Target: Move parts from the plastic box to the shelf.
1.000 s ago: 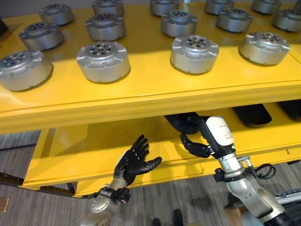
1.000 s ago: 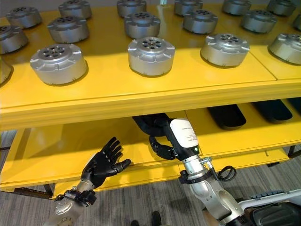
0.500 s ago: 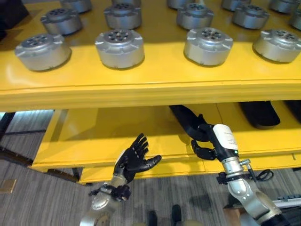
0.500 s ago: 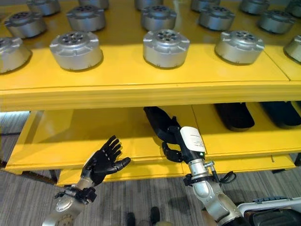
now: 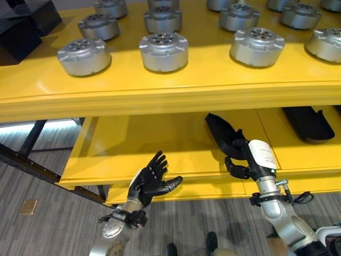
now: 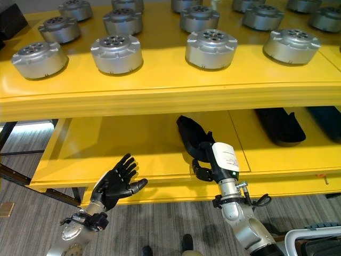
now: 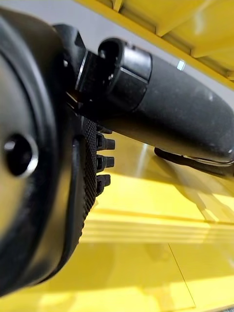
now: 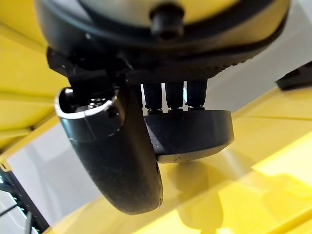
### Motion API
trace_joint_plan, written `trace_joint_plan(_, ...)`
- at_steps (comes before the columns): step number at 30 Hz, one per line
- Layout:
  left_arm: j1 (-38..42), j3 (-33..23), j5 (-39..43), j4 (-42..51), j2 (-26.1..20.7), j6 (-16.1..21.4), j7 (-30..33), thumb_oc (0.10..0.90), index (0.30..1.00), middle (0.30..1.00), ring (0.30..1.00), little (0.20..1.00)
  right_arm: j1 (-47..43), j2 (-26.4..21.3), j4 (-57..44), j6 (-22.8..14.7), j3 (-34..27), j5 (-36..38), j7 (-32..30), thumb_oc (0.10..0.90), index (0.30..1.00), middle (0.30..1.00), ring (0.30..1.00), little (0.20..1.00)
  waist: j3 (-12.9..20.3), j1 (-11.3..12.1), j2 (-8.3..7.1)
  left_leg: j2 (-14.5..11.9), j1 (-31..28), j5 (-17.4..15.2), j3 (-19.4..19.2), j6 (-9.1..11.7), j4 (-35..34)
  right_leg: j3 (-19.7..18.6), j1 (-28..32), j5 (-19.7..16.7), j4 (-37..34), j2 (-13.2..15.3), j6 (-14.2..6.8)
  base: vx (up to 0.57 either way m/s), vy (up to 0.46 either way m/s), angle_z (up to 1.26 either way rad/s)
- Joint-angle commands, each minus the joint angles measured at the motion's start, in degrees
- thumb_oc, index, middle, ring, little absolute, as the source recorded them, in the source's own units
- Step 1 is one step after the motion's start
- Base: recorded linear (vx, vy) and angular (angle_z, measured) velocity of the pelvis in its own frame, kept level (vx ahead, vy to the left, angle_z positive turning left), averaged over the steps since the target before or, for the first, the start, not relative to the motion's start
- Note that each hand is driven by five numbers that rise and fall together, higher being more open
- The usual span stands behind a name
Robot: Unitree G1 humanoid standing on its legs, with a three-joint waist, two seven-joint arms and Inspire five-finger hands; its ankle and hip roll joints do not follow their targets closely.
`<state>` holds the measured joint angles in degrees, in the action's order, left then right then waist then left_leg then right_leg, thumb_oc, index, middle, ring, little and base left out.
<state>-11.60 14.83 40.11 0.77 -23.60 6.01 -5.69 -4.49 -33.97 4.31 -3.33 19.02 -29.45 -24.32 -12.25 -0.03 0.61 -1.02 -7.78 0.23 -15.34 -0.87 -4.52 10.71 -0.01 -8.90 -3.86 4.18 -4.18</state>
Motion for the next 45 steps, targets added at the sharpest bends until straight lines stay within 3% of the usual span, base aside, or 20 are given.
trace_joint_plan(1,3.1,-1.7,0.5,3.4,-0.3,4.7,-1.6,0.900,1.000,1.000,1.000,1.000,-8.9,-0.3,0.9,-2.3,-1.8,-2.9,-4.1,0.400,0.300,0.300,0.300,0.300,4.4,1.9,-2.03,0.0,2.1,-0.4,2.4,-1.0,1.6,5.6,1.7,8.9,9.6,1.5,-1.3,-0.15,-0.211,-1.10)
trace_joint_plan(4,4.7,-0.1,-0.4,2.8,-1.2,3.7,-7.3,0.900,1.000,1.000,1.000,1.000,-8.0,-0.8,7.0,0.8,-2.7,-3.8,-8.3,0.400,0.300,0.300,0.300,0.300,4.1,0.4,-2.10,0.1,2.7,-0.3,10.3,-2.0,1.5,-6.3,1.5,7.6,8.4,1.5,-1.6,-0.04,-0.243,0.30)
trace_joint_plan(5,4.7,-0.1,-0.5,2.9,-1.4,3.9,-7.6,0.900,1.000,1.000,1.000,1.000,-7.7,-0.9,7.1,0.7,-2.9,-4.0,-8.2,0.400,0.300,0.300,0.300,0.300,4.4,0.3,-2.14,0.0,2.9,-0.1,10.6,-1.9,1.4,-6.6,1.5,7.2,7.8,1.4,-1.7,0.01,-0.227,1.16)
trace_joint_plan(10,5.1,-1.5,2.8,3.7,-1.6,2.2,-8.8,0.900,1.000,1.000,1.000,1.000,-8.9,-2.9,6.1,3.0,-3.6,-6.3,-2.2,0.400,0.300,0.300,0.300,0.300,5.3,0.3,-2.26,-1.8,1.0,0.3,10.3,0.4,-0.5,-6.2,4.4,4.1,-0.2,1.7,-2.0,0.04,-0.184,0.58)
trace_joint_plan(21,7.6,-1.5,7.0,4.7,-1.3,0.2,-9.6,0.900,1.000,1.000,1.000,1.000,-19.5,-5.6,14.7,2.4,3.3,-7.4,5.4,0.400,0.300,0.300,0.300,0.300,4.7,2.1,-1.97,-4.0,3.2,1.6,9.2,2.7,-0.5,-2.7,3.6,5.1,-1.1,0.9,-0.5,0.00,-0.102,-0.04)
trace_joint_plan(30,12.4,-1.0,8.7,5.7,-2.1,1.8,-10.0,0.900,1.000,1.000,1.000,1.000,-29.1,-6.3,23.5,2.4,9.2,-8.0,5.8,0.400,0.300,0.300,0.300,0.300,1.6,3.0,-0.44,-3.7,6.8,2.3,9.9,2.9,-0.3,-2.3,0.0,4.8,-0.6,1.1,-0.2,-0.07,-0.019,0.02)
trace_joint_plan(34,16.8,-0.3,15.5,5.4,-2.2,3.7,-11.0,0.900,1.000,1.000,1.000,1.000,-35.3,-6.9,28.0,2.0,12.5,-7.1,4.6,0.400,0.300,0.300,0.300,0.300,-1.4,3.4,0.39,-3.3,9.7,2.7,10.5,2.8,0.2,-2.7,-3.2,4.7,0.5,1.2,-0.2,-0.14,-0.033,0.01)
trace_joint_plan(39,20.5,0.6,13.2,4.9,-1.3,4.1,-11.6,0.900,1.000,1.000,1.000,1.000,-42.8,-7.3,35.3,2.0,15.6,-6.5,1.5,0.400,0.300,0.300,0.300,0.300,-5.8,3.8,1.87,-2.6,13.3,3.4,11.5,2.5,1.0,-3.2,-7.2,4.8,2.2,0.8,0.4,-0.14,-0.044,-0.08)
trace_joint_plan(45,20.1,0.6,14.8,5.5,-1.7,4.1,-11.8,0.900,1.000,1.000,1.000,1.000,-45.0,-9.6,38.3,2.4,17.6,-8.5,0.3,0.400,0.300,0.300,0.300,0.300,-7.5,4.0,2.84,-1.9,15.3,4.0,11.9,2.6,1.4,-3.1,-9.1,5.0,3.2,0.7,0.7,-0.02,-0.017,-0.11)
